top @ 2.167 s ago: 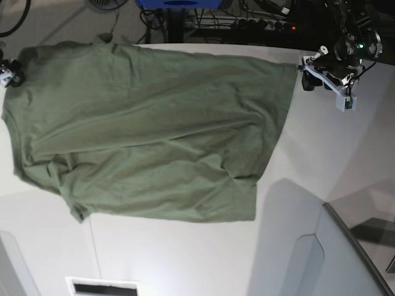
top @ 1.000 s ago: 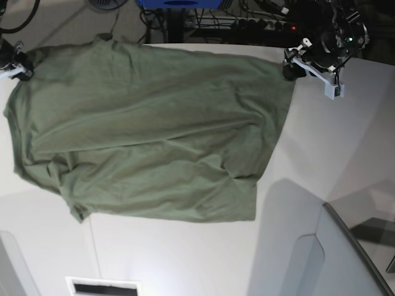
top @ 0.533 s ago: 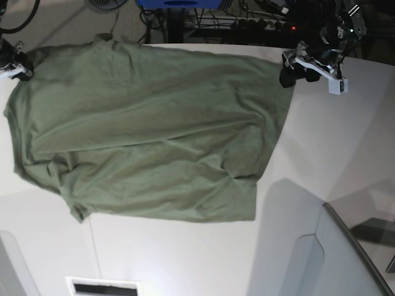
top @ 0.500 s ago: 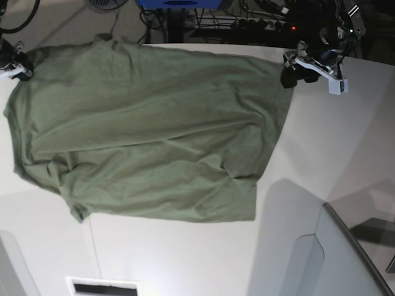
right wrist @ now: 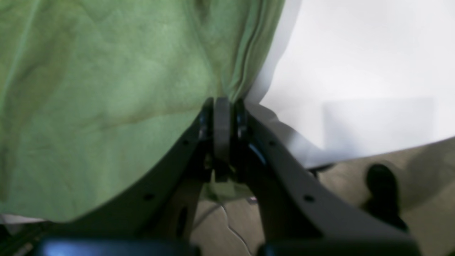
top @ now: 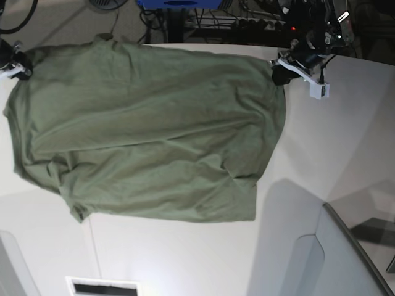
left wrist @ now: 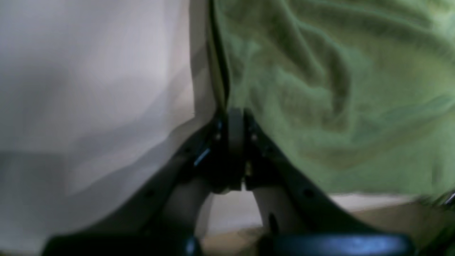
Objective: Layout the t-shirt on the table in an organized manner, then fold the t-shirt properly
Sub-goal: 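Hold both shoulder corners and lift the shirt off the table, then swing the lifted shirt away and lay it flat on the table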
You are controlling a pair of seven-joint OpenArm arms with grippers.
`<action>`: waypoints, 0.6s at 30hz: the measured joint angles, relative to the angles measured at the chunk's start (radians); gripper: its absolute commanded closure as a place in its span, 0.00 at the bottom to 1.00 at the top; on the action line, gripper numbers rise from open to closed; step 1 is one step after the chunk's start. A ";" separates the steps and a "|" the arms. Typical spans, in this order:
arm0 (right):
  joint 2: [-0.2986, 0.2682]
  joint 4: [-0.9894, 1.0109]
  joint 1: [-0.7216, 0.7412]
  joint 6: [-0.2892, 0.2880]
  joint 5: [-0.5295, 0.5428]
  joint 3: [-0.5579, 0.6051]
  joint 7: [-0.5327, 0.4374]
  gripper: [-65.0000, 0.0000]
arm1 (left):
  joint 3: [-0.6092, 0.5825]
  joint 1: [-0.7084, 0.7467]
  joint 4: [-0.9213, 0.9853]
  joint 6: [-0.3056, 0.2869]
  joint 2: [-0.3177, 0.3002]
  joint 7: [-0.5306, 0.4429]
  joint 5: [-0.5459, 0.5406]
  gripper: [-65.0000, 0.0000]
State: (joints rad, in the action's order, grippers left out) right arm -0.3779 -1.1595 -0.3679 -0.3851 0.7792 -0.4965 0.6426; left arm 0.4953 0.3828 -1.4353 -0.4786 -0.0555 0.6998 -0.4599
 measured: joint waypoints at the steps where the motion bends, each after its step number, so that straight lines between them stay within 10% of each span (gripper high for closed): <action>1: -0.012 -0.033 -0.008 0.007 -0.006 0.000 0.026 1.00 | 0.003 0.009 -0.051 0.009 0.003 0.040 0.016 1.00; 11: -0.057 -0.212 0.126 0.003 -0.018 -0.009 0.266 1.00 | 0.043 -0.136 -0.297 0.058 -0.006 0.285 0.054 1.00; 18: -0.082 0.180 0.597 -0.036 -0.393 0.067 0.275 1.00 | -0.230 -0.459 0.009 0.104 -0.009 0.298 0.252 1.00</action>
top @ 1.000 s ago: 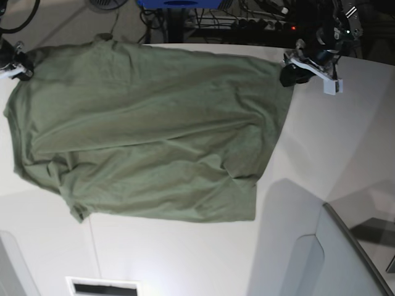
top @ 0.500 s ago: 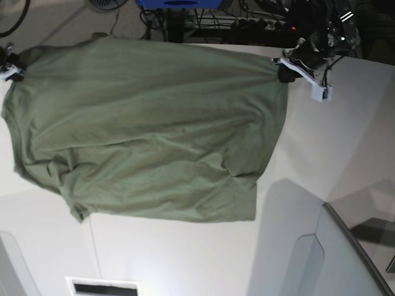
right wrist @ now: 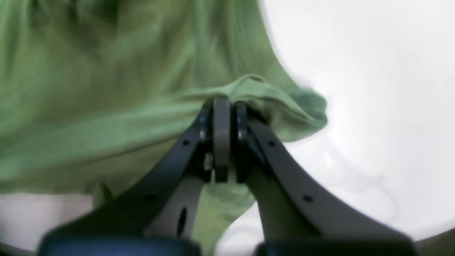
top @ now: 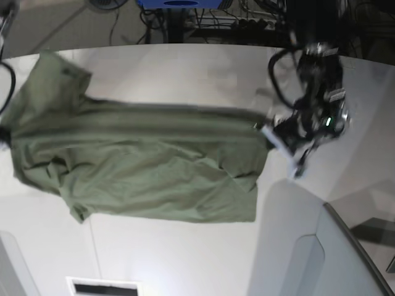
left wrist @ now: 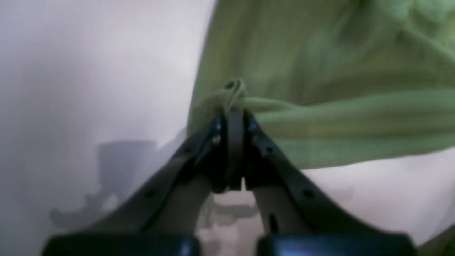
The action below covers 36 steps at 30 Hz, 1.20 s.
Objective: Layout the t-shirt on the table in an organized manner, then fold the t-shirt properly
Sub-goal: 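Swing the lifted shirt away and lay it flat on the table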
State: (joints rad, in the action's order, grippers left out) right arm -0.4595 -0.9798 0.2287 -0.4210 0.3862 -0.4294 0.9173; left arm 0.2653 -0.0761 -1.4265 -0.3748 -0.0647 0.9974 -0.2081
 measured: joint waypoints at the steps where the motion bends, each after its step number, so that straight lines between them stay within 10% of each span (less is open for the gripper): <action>1: -0.006 0.084 0.090 -0.028 -0.075 0.055 -0.025 1.00 | -0.041 -0.070 0.066 0.003 0.005 0.002 0.023 1.00; 7: -0.022 0.438 0.614 -0.139 -0.270 0.246 -0.396 1.00 | -0.163 -0.637 0.348 0.050 0.008 0.008 0.120 1.00; 14: -0.139 0.427 0.917 -0.128 -0.291 0.250 -0.466 1.00 | -0.241 -0.999 0.484 0.042 -0.050 -0.077 0.099 1.00; 36: 0.004 0.430 0.200 -0.087 -0.085 0.267 -0.444 1.00 | -0.224 -0.151 0.192 0.048 -0.216 -0.123 0.113 1.00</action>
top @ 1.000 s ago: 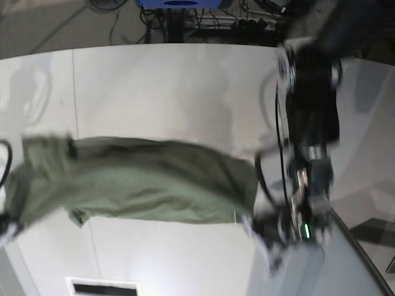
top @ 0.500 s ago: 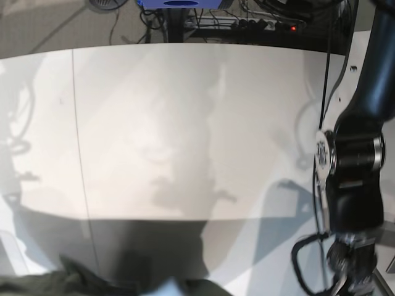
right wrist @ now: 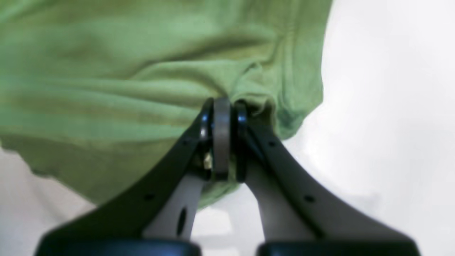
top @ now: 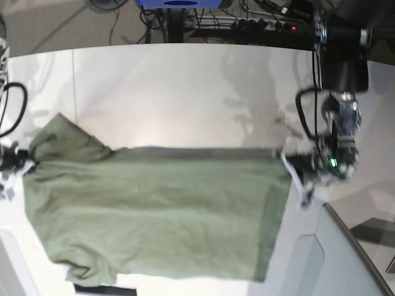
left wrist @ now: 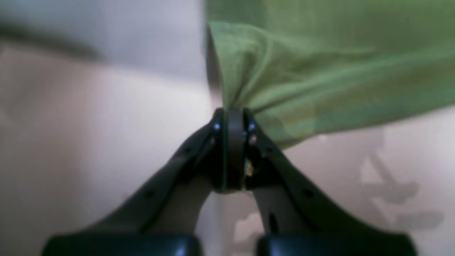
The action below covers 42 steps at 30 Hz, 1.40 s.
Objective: Layout the t-shirt on the table in an organized manner, then fold the t-shirt properly
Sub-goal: 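Swing the lifted shirt away and lay it flat on the table, then release the shirt corners and raise both grippers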
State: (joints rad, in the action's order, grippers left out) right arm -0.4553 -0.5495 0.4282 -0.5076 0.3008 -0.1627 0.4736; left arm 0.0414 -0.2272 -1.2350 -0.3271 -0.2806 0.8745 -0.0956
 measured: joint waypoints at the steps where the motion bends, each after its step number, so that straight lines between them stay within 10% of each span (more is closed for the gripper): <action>1: 0.001 0.000 -0.022 -0.001 -0.002 -0.014 0.000 1.00 | 0.000 0.027 0.000 -0.002 0.001 0.007 0.003 1.00; 16: 0.008 -0.125 -0.130 0.002 0.007 -0.128 0.134 0.99 | 0.055 0.104 -0.041 -0.005 0.003 -0.011 -0.006 1.00; 21: 0.012 -0.127 -0.130 0.003 0.005 -0.198 0.222 0.67 | 0.055 0.103 -0.041 -0.005 0.003 -0.009 -0.005 1.00; 27: 0.034 -0.367 -0.198 0.010 0.001 -0.284 0.319 0.54 | 0.066 0.116 -0.068 0.005 -0.006 -0.002 0.010 0.19; 30: 0.046 -0.528 -0.226 0.014 -0.016 -0.300 0.398 0.55 | 0.071 0.156 -0.185 0.006 -0.010 0.013 0.013 0.00; 36: 0.053 -0.733 -0.248 0.001 0.006 -0.298 0.410 0.78 | 0.154 0.103 -0.370 0.003 -0.008 0.096 0.000 0.14; 41: 0.047 -0.449 -0.166 0.004 -0.013 -0.204 0.268 0.96 | 0.132 -0.011 -0.122 0.013 0.044 0.033 0.016 1.00; 42: 0.048 -0.387 -0.147 0.002 -0.010 -0.179 0.240 0.96 | 0.112 -0.015 -0.062 0.011 0.052 -0.019 0.018 1.00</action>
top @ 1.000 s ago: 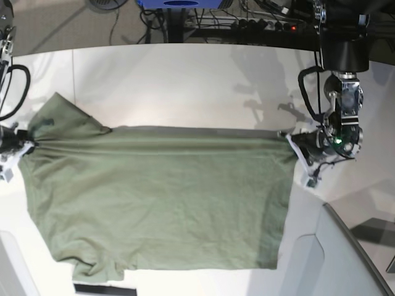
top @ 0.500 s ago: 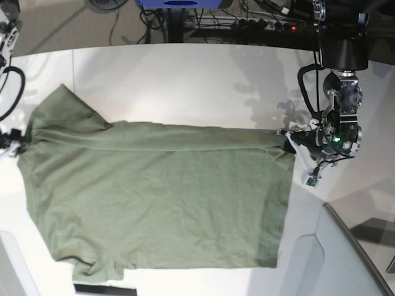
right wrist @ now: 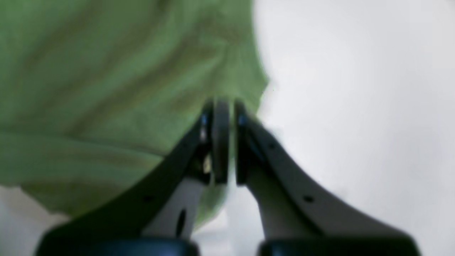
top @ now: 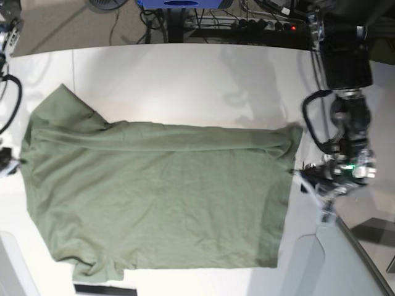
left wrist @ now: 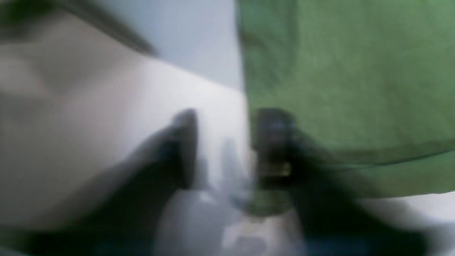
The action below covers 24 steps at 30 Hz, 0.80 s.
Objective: Layout the t-shirt on the table in an organized manner, then fold the t-shirt properly
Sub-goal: 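Release the shirt corners and raise both grippers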
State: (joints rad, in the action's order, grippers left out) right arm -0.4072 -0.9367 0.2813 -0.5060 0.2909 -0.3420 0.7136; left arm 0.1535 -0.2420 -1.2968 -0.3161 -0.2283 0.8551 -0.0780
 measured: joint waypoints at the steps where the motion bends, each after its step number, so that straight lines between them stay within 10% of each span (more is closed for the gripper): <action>1: 0.003 0.042 0.011 0.000 0.003 0.021 -0.023 0.96 | -0.018 0.001 0.049 -0.012 0.011 -0.039 -0.013 1.00; 13: 0.007 0.250 0.036 0.003 0.000 0.080 -0.134 0.96 | -0.039 -0.001 0.348 0.048 0.008 -0.301 -0.018 1.00; 20: -0.005 0.245 0.032 0.000 0.001 0.080 -0.130 0.96 | -0.031 0.007 0.315 0.048 0.004 -0.267 -0.016 1.00; 24: -0.005 -0.082 -0.081 0.004 0.002 0.075 -0.086 0.96 | -0.013 0.014 0.125 0.039 0.001 -0.179 -0.018 1.00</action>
State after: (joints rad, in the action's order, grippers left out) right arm -0.4118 -1.0187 0.2001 -0.5018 0.2932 -0.2672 0.6277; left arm 0.1410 -0.2279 -1.1717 -0.2771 -0.2276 0.6765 -0.0963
